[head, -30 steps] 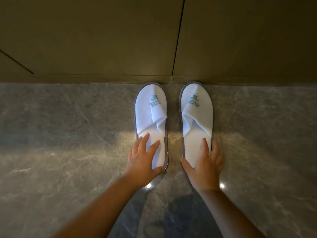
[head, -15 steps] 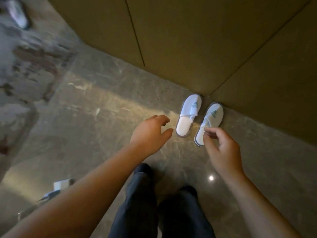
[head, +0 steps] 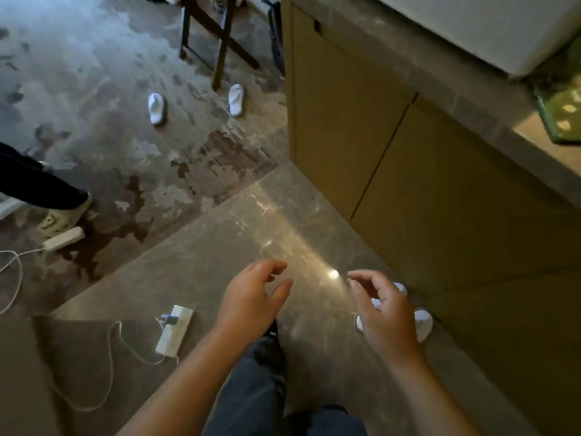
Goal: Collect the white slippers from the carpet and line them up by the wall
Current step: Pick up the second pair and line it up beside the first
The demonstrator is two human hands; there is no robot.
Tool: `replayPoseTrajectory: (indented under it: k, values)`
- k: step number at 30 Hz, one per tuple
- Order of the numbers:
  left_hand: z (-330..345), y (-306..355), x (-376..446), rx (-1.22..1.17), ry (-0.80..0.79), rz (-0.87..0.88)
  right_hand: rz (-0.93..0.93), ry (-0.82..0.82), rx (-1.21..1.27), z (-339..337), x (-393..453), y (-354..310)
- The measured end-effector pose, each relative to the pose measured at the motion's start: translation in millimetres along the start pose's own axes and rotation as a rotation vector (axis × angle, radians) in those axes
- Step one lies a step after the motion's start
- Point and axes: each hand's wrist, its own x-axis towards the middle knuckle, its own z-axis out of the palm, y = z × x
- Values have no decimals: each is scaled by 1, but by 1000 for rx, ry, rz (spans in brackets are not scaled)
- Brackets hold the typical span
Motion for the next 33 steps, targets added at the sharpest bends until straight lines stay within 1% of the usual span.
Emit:
replayPoseTrajectory:
  k: [3, 7, 14, 19, 23, 26, 29, 33]
  values:
    - [-29, -15, 11, -49, 55, -46, -56, -72, -22, 28, 33, -32]
    - [-74, -32, 55, -40, 36, 1, -99, -97, -28, 66, 80, -71]
    - [-161, -26, 158, -58, 195, 70, -51, -102, -46, 104, 151, -104]
    - [-195, -31, 226, -120, 286, 36, -8, -141, -91, 132, 224, -120]
    - [-222, -49, 294, -133, 314, -50, -59, -179, -100, 171, 321, -139]
    - [-254, -62, 349, -109, 371, -155, -119, -313, -118, 205, 409, -164]
    - [-287, -73, 382, -126, 419, -258, -218, -426, -157, 244, 488, -202]
    - [-319, -95, 412, -154, 481, -404, -315, -547, -170, 304, 565, -246]
